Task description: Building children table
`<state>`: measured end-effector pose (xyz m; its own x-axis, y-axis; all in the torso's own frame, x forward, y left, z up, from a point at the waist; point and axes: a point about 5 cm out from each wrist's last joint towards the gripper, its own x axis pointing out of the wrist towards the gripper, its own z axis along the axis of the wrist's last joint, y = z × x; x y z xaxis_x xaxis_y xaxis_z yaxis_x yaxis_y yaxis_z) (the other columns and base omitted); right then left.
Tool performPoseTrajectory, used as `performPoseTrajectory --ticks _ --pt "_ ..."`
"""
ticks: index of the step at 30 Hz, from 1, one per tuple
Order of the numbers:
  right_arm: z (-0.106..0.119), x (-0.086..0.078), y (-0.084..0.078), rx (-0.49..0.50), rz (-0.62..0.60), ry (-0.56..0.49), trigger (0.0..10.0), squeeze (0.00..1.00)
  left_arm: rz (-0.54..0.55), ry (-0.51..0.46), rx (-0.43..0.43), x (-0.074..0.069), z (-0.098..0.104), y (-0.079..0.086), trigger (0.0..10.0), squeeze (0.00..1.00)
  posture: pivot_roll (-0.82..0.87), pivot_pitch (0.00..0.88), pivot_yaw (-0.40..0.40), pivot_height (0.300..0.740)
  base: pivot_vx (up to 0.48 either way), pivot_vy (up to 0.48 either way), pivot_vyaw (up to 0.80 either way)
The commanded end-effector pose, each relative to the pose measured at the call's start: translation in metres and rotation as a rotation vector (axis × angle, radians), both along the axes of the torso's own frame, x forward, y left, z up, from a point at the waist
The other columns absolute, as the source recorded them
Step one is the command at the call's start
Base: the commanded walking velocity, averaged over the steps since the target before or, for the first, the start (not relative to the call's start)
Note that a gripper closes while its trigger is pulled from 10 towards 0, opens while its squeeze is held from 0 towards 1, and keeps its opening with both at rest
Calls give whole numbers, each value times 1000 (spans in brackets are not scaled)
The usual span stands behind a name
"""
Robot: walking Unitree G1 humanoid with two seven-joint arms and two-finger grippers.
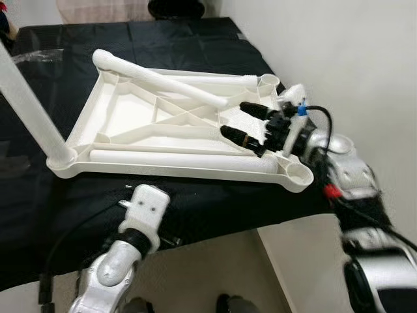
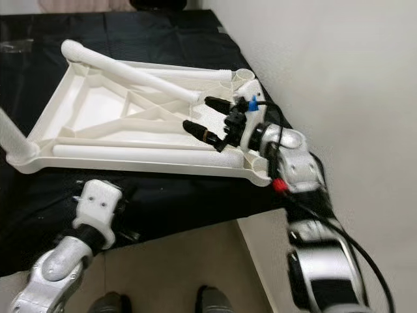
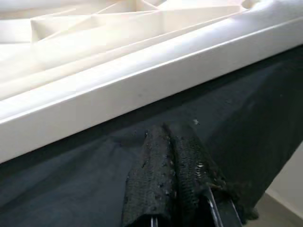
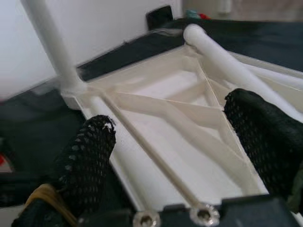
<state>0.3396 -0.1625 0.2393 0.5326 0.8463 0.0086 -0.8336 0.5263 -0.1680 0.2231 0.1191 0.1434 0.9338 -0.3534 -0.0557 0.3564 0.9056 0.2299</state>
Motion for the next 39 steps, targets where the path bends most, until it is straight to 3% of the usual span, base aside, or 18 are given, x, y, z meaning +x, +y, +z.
performPoseTrajectory --ticks 1,2,4,7,10,12,15,18,29,39 --pt "-6 -19 -8 -8 79 109 10000 0 -84 31 -3 -5 -7 -6 10000 0 -50 38 -77 740 0 0 0" --pt "-6 -19 -8 -8 79 109 10000 0 -84 31 -3 -5 -7 -6 10000 0 -50 38 -77 740 0 0 0" --pt "-21 -30 -23 -54 50 230 10000 0 -174 59 -22 -9 -12 -12 10000 0 -62 29 -76 740 0 0 0" --pt "-23 -32 -25 -64 31 243 10000 0 -188 62 -20 -10 -14 -12 10000 0 -62 29 -76 740 0 0 0" --pt "-51 -31 -44 -110 -182 437 10000 0 -311 109 4 -17 -25 -22 10000 0 -86 23 -69 740 0 0 0" --pt "-56 -31 -47 -116 -239 482 10000 0 -352 127 18 -21 -29 -26 10000 0 -88 22 -68 740 0 0 0" --pt "-61 -26 -46 -46 -359 565 10000 0 -403 141 50 -27 -35 -30 10000 0 -94 26 -68 740 0 0 0" --pt "-64 -21 -40 35 -441 619 10000 0 -382 125 55 -25 -35 -28 10000 0 -96 32 -69 740 0 0 0" --pt "-70 -22 -20 120 -471 604 10000 0 -215 58 27 -17 -29 -13 10000 0 -103 71 -66 740 0 0 0" --pt "-65 -21 -9 157 -496 572 10000 0 -149 59 10 -14 -29 -6 10000 0 -98 83 -64 740 0 0 0"
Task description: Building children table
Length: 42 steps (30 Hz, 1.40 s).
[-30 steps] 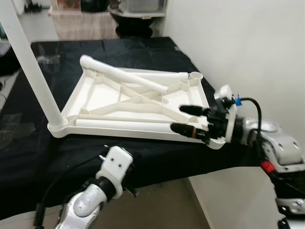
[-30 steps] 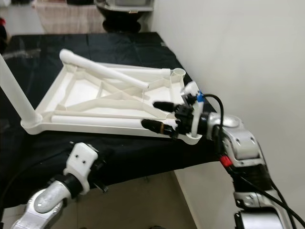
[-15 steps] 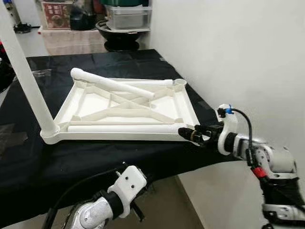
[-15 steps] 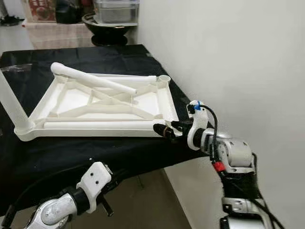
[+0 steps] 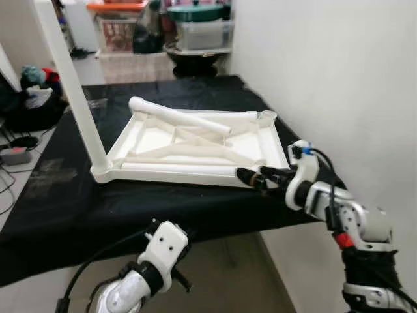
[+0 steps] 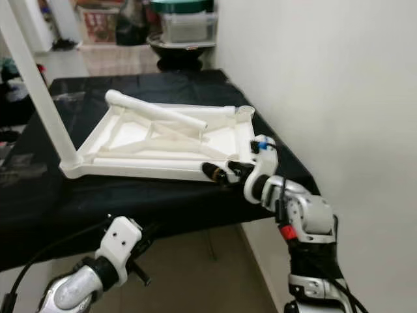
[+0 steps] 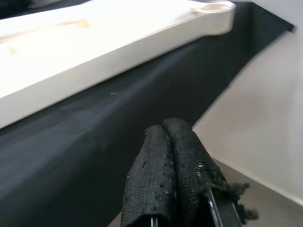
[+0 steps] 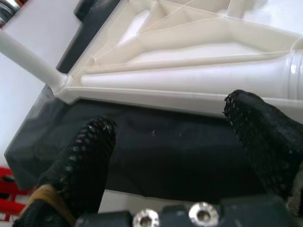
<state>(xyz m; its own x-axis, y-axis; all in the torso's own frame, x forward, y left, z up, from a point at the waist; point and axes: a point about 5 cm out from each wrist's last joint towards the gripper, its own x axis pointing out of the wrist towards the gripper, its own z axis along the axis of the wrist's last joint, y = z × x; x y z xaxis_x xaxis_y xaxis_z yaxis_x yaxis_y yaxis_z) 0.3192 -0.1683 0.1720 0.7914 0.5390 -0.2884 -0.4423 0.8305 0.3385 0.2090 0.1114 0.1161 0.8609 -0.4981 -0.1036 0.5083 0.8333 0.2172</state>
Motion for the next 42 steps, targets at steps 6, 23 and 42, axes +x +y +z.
performPoseTrajectory --ticks 6,23,42 --pt "1 -3 5 2 -36 -36 10000 0 42 8 -8 1 -2 4 10000 0 -96 84 -64 740 0 0 0" --pt "17 -17 33 123 63 -187 10000 0 133 -34 -136 14 17 13 10000 0 -103 82 -64 740 119 0 -140" --pt "6 -32 41 -59 199 -227 10000 0 133 -33 -144 16 19 10 10000 0 -101 78 -64 740 274 0 309"
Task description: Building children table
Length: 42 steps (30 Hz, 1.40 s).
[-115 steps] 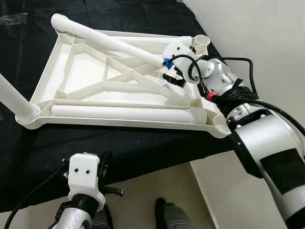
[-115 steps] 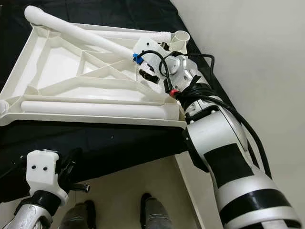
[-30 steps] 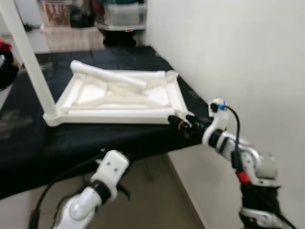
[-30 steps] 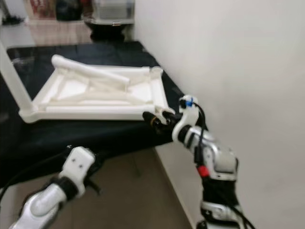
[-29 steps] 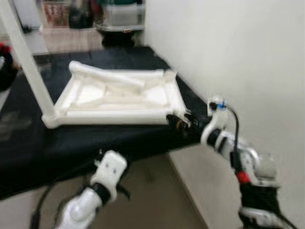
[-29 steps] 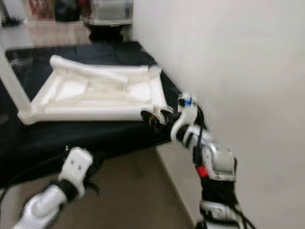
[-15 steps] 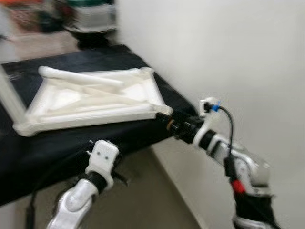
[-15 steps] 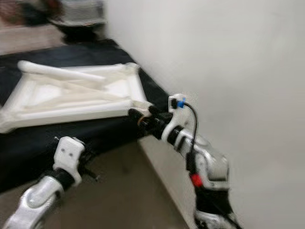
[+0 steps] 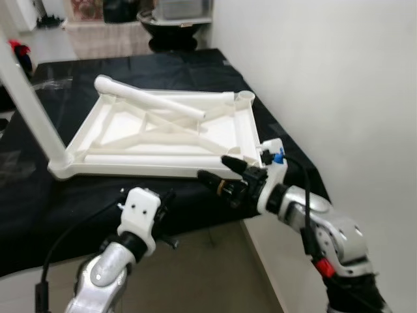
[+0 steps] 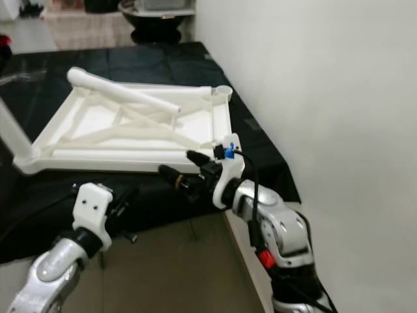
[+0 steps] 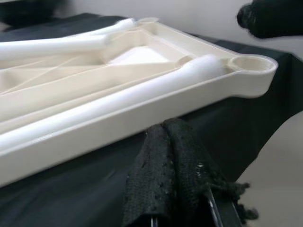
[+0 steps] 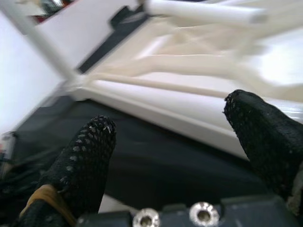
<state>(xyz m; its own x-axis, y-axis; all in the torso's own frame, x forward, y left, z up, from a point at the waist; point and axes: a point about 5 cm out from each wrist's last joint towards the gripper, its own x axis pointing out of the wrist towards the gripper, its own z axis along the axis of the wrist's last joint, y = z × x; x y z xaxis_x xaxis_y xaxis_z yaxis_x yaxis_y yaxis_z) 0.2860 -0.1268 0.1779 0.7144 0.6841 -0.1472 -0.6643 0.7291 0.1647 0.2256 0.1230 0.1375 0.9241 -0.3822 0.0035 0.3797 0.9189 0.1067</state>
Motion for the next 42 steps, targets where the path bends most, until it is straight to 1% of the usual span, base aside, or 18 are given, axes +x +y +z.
performPoseTrajectory --ticks 1,7,12,15,16,19,22,24,25,28,34,35,36,37,38,39,41,42 --pt "0 1 -2 -5 -13 6 10000 0 3 27 19 -1 -4 -2 10000 0 -101 79 -63 740 0 0 0" --pt "-1 3 -8 -33 -34 4 10000 0 19 72 52 -6 -13 0 10000 0 -103 87 -60 740 0 160 0" --pt "-1 4 -11 -49 -61 -3 10000 0 37 53 50 -6 -11 2 10000 0 -104 96 -52 740 0 480 0" --pt "-4 11 -16 -78 -145 9 10000 0 49 52 66 -6 -10 5 10000 0 -105 112 -44 740 0 0 0" --pt "-4 11 -16 -78 -145 9 10000 0 49 52 66 -6 -10 5 10000 0 -105 112 -44 740 0 0 0" --pt "-10 20 -22 -136 -235 34 10000 0 64 51 83 -7 -10 7 10000 0 -104 120 -41 740 0 0 0" --pt "-12 26 -24 -167 -275 44 10000 0 68 46 102 -9 -9 8 10000 0 -99 130 -39 740 0 0 0" --pt "-15 34 -29 -214 -326 58 10000 0 49 44 130 -12 -9 5 10000 0 -95 133 -40 740 0 0 0" --pt "-14 41 -36 -218 -369 81 10000 0 22 50 142 -15 -10 2 10000 0 -87 142 -43 740 0 0 0" --pt "-7 45 -43 -207 -382 67 10000 0 -32 48 154 -21 -11 -4 10000 0 -81 149 -47 740 0 0 0" --pt "-3 47 -46 -195 -391 60 10000 0 -64 43 157 -24 -11 -7 10000 0 -80 152 -48 740 0 0 0" --pt "6 50 -59 -212 -412 53 10000 0 -122 41 149 -31 -10 -13 10000 0 -79 174 -55 740 0 0 0" --pt "6 50 -59 -212 -412 53 10000 0 -122 41 149 -31 -10 -13 10000 0 -79 174 -55 740 0 0 0" --pt "11 52 -67 -224 -423 49 10000 0 -150 38 144 -35 -10 -15 10000 0 -79 175 -56 740 0 0 0" --pt "11 52 -67 -224 -423 49 10000 0 -150 38 144 -35 -10 -15 10000 0 -79 175 -56 740 0 0 0" --pt "15 53 -72 -246 -426 57 10000 0 -168 33 142 -37 -9 -17 10000 0 -81 178 -56 740 0 0 0" --pt "15 54 -74 -271 -415 83 10000 0 -177 27 146 -39 -8 -18 10000 0 -81 178 -56 740 0 0 0" --pt "12 52 -70 -264 -407 141 10000 0 -182 21 148 -40 -7 -19 10000 0 -84 185 -64 740 0 0 0"
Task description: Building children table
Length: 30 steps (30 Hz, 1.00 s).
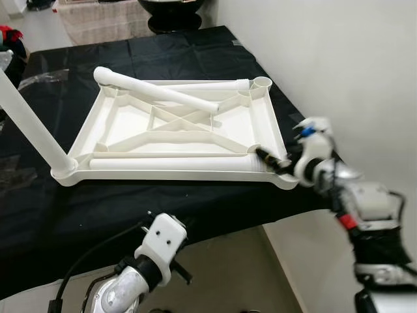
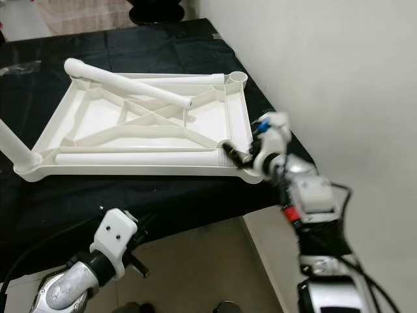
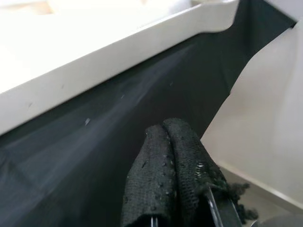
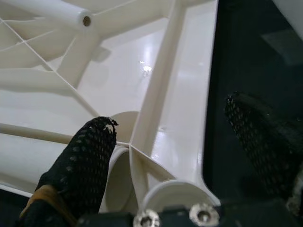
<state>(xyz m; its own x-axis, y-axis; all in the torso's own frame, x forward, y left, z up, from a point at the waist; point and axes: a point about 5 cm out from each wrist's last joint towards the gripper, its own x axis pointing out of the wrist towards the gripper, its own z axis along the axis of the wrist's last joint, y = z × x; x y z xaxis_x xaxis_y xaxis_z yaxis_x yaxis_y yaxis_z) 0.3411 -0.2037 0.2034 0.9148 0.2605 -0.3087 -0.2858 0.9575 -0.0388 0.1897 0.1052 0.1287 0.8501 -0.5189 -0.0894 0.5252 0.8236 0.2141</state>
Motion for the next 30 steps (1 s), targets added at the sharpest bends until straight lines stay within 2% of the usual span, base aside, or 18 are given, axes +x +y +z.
performPoseTrajectory --ticks 1,8,14,26,30 --pt "-14 -3 7 18 15 98 10000 0 -23 -11 7 -4 2 -1 10000 0 -84 185 -64 740 0 0 0" --pt "-16 -8 15 119 29 204 10000 0 -24 -16 8 -4 2 -2 10000 0 -84 184 -71 740 0 0 0" --pt "-4 -5 28 288 89 224 10000 0 -24 -20 7 -5 2 -2 10000 0 -89 182 -77 740 0 0 0" --pt "-4 -5 40 328 125 268 10000 0 -24 -23 6 -5 2 -3 10000 0 -85 184 -82 740 0 0 0" --pt "-12 -5 51 339 152 374 10000 0 -23 -26 8 -4 2 -4 10000 0 -79 185 -88 740 0 0 0"
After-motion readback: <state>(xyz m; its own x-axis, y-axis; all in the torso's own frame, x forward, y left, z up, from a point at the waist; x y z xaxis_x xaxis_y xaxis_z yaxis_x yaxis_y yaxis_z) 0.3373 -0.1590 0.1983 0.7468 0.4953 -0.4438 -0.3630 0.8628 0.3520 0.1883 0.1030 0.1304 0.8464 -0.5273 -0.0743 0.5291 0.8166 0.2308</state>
